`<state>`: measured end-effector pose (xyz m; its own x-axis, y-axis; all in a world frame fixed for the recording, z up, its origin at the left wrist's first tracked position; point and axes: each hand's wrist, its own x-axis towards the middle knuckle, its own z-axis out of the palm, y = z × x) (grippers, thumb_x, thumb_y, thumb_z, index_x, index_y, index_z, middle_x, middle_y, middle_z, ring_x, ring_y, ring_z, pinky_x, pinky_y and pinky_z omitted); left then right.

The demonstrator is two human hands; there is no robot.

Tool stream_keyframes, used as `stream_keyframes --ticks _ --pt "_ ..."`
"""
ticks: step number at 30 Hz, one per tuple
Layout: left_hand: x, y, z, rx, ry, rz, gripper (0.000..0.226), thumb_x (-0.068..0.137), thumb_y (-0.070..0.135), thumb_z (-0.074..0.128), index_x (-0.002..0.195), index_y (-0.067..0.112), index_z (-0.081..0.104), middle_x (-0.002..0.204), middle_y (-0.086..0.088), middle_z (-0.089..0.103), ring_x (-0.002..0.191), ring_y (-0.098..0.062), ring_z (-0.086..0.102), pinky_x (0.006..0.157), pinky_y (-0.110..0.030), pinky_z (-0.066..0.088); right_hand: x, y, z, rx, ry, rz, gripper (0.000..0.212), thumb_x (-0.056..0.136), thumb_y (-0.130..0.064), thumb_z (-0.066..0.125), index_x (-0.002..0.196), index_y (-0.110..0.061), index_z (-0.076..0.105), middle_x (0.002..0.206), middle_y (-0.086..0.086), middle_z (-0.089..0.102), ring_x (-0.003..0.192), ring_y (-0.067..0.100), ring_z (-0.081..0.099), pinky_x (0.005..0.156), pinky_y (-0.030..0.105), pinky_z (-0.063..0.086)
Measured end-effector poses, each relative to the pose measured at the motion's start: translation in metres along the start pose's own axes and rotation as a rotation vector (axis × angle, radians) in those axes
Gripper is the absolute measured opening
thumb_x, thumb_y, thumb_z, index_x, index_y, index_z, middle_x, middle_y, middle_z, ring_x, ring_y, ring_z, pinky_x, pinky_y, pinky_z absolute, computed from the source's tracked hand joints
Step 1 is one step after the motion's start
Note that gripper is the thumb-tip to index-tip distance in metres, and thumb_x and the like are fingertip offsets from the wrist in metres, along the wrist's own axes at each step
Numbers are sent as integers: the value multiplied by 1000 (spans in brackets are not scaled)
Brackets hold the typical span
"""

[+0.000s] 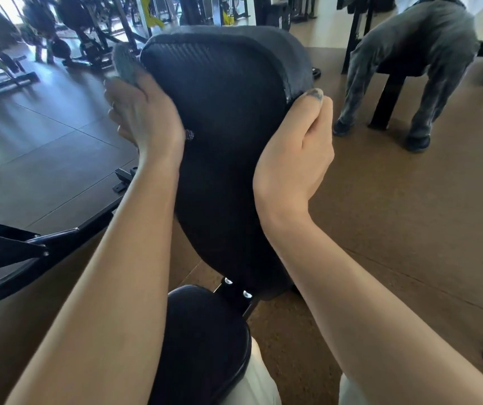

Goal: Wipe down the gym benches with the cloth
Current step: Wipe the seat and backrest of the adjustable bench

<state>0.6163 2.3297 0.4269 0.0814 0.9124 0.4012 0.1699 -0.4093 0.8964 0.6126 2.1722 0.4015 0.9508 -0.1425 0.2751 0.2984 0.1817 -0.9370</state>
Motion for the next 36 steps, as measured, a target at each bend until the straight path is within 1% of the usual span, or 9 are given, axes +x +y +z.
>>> stream_keyframes --ticks 6,13,19,23,25,28,30,32,36 --pt "-47 33 2 -26 40 367 30 102 33 33 112 8 46 114 4 41 103 -12 36 79 -22 21 0 2 1 15 -8 9 35 108 -34 31 75 -26 39 60 -15 42 57 5 40 62 31 34" --pt "-36 33 -1 -17 7 136 32 109 33 30 124 7 42 133 -3 46 108 -14 35 95 -34 30 0 -2 -2 26 -35 27 34 107 -39 29 75 -29 37 63 -14 43 60 6 41 66 37 40" --pt "-112 23 -6 11 -58 581 35 100 33 36 105 1 50 110 -13 50 100 -19 38 85 -24 21 7 -1 -14 93 -197 69 32 106 -42 32 77 -32 40 73 -16 49 70 7 48 79 43 45" --pt "-110 21 -8 95 -108 670 38 102 33 33 112 -1 48 118 -14 48 110 -19 35 99 -32 21 21 6 -25 183 -454 130 36 101 -50 38 95 -21 58 96 -5 64 92 9 60 99 45 48" --pt "-99 21 -9 87 -105 627 40 104 35 31 116 0 48 119 -4 43 109 -17 36 97 -25 21 26 11 -27 206 -546 177 58 92 -66 38 118 -20 63 121 2 69 117 17 63 110 52 44" --pt "-61 23 -10 43 -37 296 40 106 35 29 124 4 45 127 -4 48 106 -14 36 96 -32 31 26 13 -30 244 -608 248 66 87 -72 39 128 -26 62 131 -1 67 127 17 60 114 50 42" --pt "-55 20 -11 54 -32 225 40 105 34 29 128 4 43 133 -8 48 109 -14 36 99 -33 30 26 11 -32 307 -636 278 64 92 -69 38 137 -28 59 137 -3 65 130 16 58 116 49 41" --pt "-84 22 -10 44 -78 343 37 105 33 30 121 4 45 128 -12 48 110 -17 38 94 -31 28 26 6 -34 393 -645 292 61 104 -58 32 145 -20 54 142 2 63 133 18 58 118 45 41" --pt "-144 24 -9 116 -68 715 31 100 32 43 102 3 53 109 -15 53 97 -24 43 86 -31 28 26 1 -44 470 -626 227 51 114 -28 17 118 -8 64 113 4 71 112 14 65 103 28 50"
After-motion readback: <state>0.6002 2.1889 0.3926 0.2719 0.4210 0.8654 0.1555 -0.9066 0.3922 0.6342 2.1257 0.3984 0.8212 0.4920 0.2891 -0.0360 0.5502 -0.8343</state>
